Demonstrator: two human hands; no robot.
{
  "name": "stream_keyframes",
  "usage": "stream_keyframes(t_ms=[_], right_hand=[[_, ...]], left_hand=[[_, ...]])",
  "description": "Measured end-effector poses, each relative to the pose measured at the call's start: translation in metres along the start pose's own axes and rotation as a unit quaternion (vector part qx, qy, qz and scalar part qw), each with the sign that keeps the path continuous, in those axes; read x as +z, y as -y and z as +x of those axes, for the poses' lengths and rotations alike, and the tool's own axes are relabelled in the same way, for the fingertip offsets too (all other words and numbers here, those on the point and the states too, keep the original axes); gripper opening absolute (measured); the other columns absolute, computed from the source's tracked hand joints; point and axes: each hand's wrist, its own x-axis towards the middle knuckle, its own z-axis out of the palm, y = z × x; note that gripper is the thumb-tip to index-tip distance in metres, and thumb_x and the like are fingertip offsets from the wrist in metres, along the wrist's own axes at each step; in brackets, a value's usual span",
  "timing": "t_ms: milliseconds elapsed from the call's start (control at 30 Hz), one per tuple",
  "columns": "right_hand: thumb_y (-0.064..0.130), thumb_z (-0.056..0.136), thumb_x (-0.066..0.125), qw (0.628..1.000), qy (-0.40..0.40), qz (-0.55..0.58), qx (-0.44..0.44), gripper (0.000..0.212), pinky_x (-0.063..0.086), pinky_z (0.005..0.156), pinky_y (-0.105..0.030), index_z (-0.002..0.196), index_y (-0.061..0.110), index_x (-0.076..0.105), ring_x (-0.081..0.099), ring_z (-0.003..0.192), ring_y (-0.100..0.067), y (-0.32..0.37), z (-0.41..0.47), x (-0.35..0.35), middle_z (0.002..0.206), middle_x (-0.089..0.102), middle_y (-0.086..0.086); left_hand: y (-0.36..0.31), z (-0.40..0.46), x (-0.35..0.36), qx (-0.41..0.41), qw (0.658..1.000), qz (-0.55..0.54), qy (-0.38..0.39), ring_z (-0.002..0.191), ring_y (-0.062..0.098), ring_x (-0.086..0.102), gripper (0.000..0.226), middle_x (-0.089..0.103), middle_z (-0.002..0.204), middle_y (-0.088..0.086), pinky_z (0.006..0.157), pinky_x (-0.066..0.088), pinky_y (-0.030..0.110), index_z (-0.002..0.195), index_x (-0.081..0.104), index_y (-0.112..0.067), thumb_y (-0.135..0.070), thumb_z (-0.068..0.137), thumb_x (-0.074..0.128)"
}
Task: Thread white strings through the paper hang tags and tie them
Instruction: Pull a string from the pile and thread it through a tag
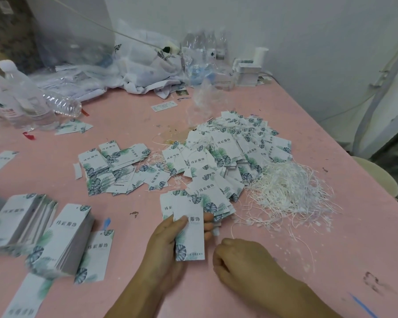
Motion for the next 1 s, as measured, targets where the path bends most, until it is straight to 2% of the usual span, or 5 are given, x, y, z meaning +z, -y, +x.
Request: stream_keyframes(t_ms=[200,367,667,767,1000], right_hand=[[0.026,0.094,0.055,0.963,-0.126,0.238,0.023,0.008,0.041,0.072,-0.023,0.087,0.026,0.058,0.053,0.082,-0.006,-0.004,-0.006,-0.019,0.088,0.058,0.009],[0.027,0.087,0.056,0.847,-0.247,0.471,-0.027,0.009,0.044,0.074,-0.009,0.08,0.033,0.057,0.062,0.087,-0.006,0.014,-0.006,-0.064,0.09,0.064,0.01],[0.009,0.082,0.056,0.56,-0.195,0.775,-0.218,0.013,0.039,0.042,-0.017,0.076,0.019,0.061,0.05,0.044,-0.007,0.056,0.008,-0.145,0.071,0.065,0.0],[0.015,0.082,0.065,0.473,-0.132,0.84,-0.232,0.009,0.025,0.037,-0.013,0.081,0.017,0.057,0.035,0.037,-0.003,0.039,0.015,-0.153,0.068,0.06,0.003],[0.011,0.082,0.054,0.476,-0.131,0.869,0.034,0.006,0.044,0.047,-0.019,0.081,0.014,0.049,0.05,0.053,-0.011,-0.001,0.05,-0.068,0.066,0.06,-0.004]], left_hand=[[-0.001,-0.001,0.0,-0.001,1.0,-0.006,-0.002,0.087,0.038,0.072,0.039,0.067,0.11,0.035,0.071,0.06,0.037,0.105,0.072,0.005,-0.02,0.075,0.07],[0.001,-0.001,-0.002,0.016,1.0,0.001,-0.009,0.085,0.035,0.073,0.026,0.072,0.101,0.028,0.072,0.059,0.037,0.1,0.076,-0.003,-0.017,0.085,0.06],[0.001,-0.001,-0.002,0.009,1.0,-0.01,-0.02,0.106,0.048,0.064,0.046,0.063,0.12,0.035,0.099,0.046,0.059,0.121,0.063,0.006,-0.019,0.082,0.066],[0.002,0.0,-0.006,0.005,1.0,-0.003,-0.008,0.1,0.048,0.067,0.033,0.063,0.118,0.037,0.084,0.057,0.051,0.112,0.07,0.002,-0.014,0.085,0.061],[0.004,0.001,-0.002,0.024,0.999,0.028,-0.006,0.094,0.035,0.071,0.029,0.068,0.113,0.03,0.075,0.059,0.038,0.108,0.074,-0.003,-0.014,0.085,0.06]])
